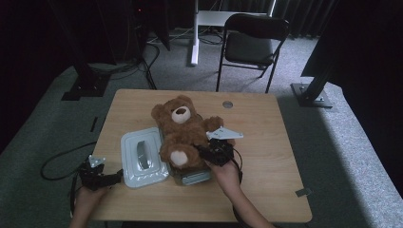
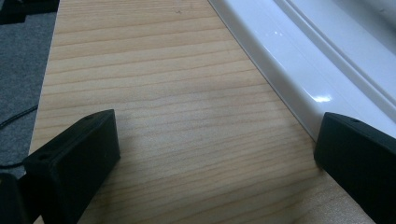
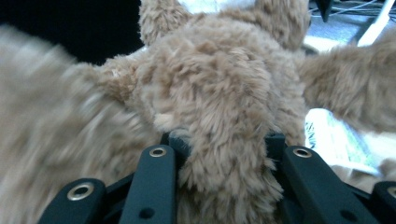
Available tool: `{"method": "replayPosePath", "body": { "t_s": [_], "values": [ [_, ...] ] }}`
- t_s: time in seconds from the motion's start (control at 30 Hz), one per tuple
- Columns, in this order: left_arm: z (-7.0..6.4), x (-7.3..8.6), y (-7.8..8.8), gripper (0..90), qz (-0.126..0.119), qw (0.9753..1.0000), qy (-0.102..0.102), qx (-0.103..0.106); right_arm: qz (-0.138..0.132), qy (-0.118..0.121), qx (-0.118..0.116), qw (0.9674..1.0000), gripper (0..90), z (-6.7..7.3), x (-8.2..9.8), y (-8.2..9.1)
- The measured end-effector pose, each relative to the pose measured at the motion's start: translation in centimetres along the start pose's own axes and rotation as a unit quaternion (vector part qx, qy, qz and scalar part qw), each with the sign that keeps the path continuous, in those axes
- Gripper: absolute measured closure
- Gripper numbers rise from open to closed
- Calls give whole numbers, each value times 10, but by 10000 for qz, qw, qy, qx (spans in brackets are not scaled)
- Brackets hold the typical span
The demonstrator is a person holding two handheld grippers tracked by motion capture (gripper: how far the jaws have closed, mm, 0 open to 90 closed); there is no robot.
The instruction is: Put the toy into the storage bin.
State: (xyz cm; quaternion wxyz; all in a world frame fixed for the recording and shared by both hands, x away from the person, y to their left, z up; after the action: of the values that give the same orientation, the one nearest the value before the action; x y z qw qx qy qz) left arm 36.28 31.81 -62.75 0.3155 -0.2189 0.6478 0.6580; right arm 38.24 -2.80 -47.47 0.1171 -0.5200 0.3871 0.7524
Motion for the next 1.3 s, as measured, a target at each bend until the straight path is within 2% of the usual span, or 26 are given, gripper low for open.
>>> {"method": "replayPosePath", "body": {
  "t_s": [0.13, 0.23, 0.3, 0.37, 0.47, 0.57, 0.67, 0.73, 0.8, 0.87, 0.93, 1.07, 1.13, 1.23, 1.3],
  "values": [
    [0, 0, 0, 8, 1, 10000, -7, -1, 167, 151, 1, 9997, 649, 5, 12, -2],
    [0, 0, 0, 8, -6, 10000, 6, 0, 283, 372, 87, 9989, 632, 7, 19, -5],
    [0, 0, 0, 8, -5, 10000, 5, 1, 267, 450, 162, 9985, 618, 7, 20, -3],
    [0, 0, 0, 8, -4, 10000, 6, 1, 259, 382, 131, 9988, 598, 8, 20, -1],
    [0, 0, 0, 8, -9, 10000, 13, 1, 325, 477, 97, 9983, 599, 7, 21, 2],
    [0, 0, 0, 8, -7, 10000, 18, 6, 590, 679, 30, 9959, 590, 6, 23, 3],
    [0, 0, 0, 8, 1, 10000, 4, 6, 778, 649, -68, 9948, 542, 1, 24, 4],
    [0, 0, 0, 8, 1, 10000, 5, 7, 734, 481, -141, 9960, 466, -1, 23, 6],
    [0, 0, 0, 8, -2, 10000, 15, 7, 700, 422, -256, 9963, 390, 1, 20, 9],
    [0, 0, 0, 8, -2, 10000, 20, 4, 669, 357, -303, 9967, 311, 3, 15, 14],
    [0, 0, 0, 8, -1, 10000, 20, 5, 565, 268, -373, 9973, 282, 6, 6, 19],
    [0, 0, 0, 8, -3, 10000, 21, 5, 176, 129, -534, 9983, 279, 7, -21, 27],
    [0, 0, 0, 8, -8, 10000, 21, 3, 10, 93, -492, 9987, 259, 7, -36, 29],
    [0, 0, 0, 8, -6, 10000, 5, 10, -190, 60, -524, 9984, 260, 10, -59, 26],
    [0, 0, 0, 8, -3, 10000, -6, 17, -223, 56, -548, 9982, 244, 13, -72, 22]
  ]
}}
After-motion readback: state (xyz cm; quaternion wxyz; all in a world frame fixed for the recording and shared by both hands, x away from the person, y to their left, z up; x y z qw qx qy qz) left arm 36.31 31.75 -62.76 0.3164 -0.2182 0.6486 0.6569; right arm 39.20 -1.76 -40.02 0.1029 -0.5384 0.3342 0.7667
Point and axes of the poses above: each handheld gripper's, and its own axes: y roughly backward along the jaws, x roughly out of its underside, z roughly to its left, the point moved 10 cm from there along -y, roughly forward along the jaws, and after that the axes turned 4 degrees about -x, right-handed, at the moved point
